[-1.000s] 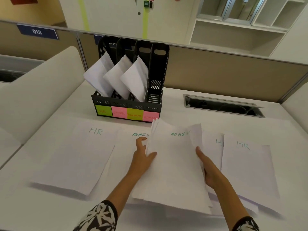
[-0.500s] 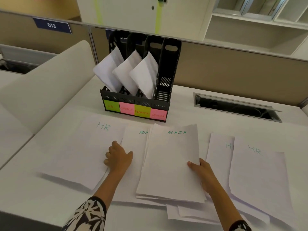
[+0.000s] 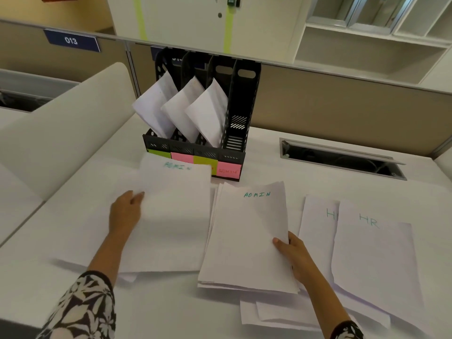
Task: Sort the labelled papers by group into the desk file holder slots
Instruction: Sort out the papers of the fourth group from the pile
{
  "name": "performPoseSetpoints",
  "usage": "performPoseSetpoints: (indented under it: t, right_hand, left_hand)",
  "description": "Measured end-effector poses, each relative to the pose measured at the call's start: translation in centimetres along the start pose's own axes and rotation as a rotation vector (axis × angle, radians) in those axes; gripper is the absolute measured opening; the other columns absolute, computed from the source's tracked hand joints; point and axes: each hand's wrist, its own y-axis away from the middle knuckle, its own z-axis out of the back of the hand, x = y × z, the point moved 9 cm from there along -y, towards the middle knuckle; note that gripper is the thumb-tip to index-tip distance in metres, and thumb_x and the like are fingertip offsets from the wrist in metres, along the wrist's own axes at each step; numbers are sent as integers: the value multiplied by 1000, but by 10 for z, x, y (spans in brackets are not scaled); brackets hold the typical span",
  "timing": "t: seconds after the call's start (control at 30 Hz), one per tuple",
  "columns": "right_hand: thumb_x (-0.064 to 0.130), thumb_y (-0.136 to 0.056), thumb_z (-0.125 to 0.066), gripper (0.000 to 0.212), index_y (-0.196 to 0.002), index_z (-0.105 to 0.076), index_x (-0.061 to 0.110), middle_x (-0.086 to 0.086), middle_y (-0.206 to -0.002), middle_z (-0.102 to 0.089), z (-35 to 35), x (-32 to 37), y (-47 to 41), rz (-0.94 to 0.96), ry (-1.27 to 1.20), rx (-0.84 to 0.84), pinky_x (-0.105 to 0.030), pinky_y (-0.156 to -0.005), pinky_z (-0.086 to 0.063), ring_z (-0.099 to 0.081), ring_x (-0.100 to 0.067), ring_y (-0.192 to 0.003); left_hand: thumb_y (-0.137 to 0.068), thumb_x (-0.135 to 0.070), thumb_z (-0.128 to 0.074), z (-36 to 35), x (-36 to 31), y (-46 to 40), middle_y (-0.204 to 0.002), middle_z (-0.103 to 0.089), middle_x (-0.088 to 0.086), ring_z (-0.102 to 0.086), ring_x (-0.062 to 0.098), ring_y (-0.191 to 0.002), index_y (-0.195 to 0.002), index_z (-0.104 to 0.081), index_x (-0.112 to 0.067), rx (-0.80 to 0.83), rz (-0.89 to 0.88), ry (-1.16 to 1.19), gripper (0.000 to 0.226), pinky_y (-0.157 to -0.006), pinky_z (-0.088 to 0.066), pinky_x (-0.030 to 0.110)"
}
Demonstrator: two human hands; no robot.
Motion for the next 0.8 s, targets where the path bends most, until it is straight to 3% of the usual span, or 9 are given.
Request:
performPoseSetpoints:
  t: [0.1,0.2,0.33,0.43,0.53,0.6,0.67,0.73,0.8]
  right_hand:
    - [25,-90,-60,26,-116,-58,20,-4,-106,-70,-1,0,0,-5,29,-5,-48,-84,-57,-69,-27,-93]
    - [27,-89,-61,25,-114,-59,23,-1,-103,-72,-1,1,1,-13,28,-7,-40,-75,-59,-71,-24,-89]
    - [29,-88,-62,23,-111,-60,26,6,-94,-75,-8,6,6,-34,-9,27,-30,-61,-58,-73,-18,-82]
    - [27,-88,-63,24,-113,-61,25,2,-96,-75,-17,11,9,-58,-51,71,-32,-63,-59,-73,-21,-84]
    - [24,-91,-58,24,-114,-64,19,-5,-98,-75,-27,18,11,-85,-120,102,-34,-65,-58,-73,-24,-85]
    - [36,-92,-54,31,-111,-66,15,-8,-97,-75,-30,23,12,-114,-194,100,-36,-66,-58,-72,-26,-85]
    - [56,-89,-47,46,-111,-65,20,-9,-103,-73,-33,27,14,-130,-269,114,-45,-77,-58,-70,-30,-95]
    - [62,-83,-51,51,-118,-59,25,-6,-112,-70,-36,34,16,-100,-216,137,-49,-89,-54,-65,-30,-105]
    - [49,-76,-70,57,-123,-55,22,-3,-113,-69,-39,42,20,-27,-88,141,-46,-88,-55,-67,-27,-102]
  left_hand:
    - [-97,-32,-46,16,11,-17,-126,-53,32,-49,45,-117,-120,-51,12,9,64,-7,49,-102,-38,52]
    - [-96,-32,-49,3,-5,-12,-130,-51,29,-47,42,-121,-123,-50,10,81,39,16,50,-104,-36,47]
    - [-95,-26,-52,-55,-46,29,-121,-60,24,-54,36,-114,-111,-59,4,239,-64,57,35,-92,-40,36]
    - [-95,-23,-52,-98,-69,64,-91,-56,16,-55,27,-90,-85,-53,-9,341,-151,107,18,-70,-34,27]
    - [-97,-28,-47,-120,-75,86,-101,-50,-5,-50,16,-92,-110,-47,-17,388,-136,256,17,-75,-37,24]
    - [-95,-24,-52,-122,-71,91,-107,-54,-2,-58,21,-92,-125,-33,-20,382,-84,378,35,-78,-46,29]
    - [-91,-18,-59,-119,-69,90,-107,-58,2,-61,21,-90,-132,-23,-25,367,-40,466,54,-81,-50,32]
    - [-88,-21,-65,-119,-65,87,-109,-62,3,-63,17,-90,-136,-29,-24,414,56,546,60,-78,-51,31]
    - [-83,-30,-69,-125,-66,89,-107,-70,1,-66,18,-93,-124,-53,-21,573,206,707,45,-75,-54,32]
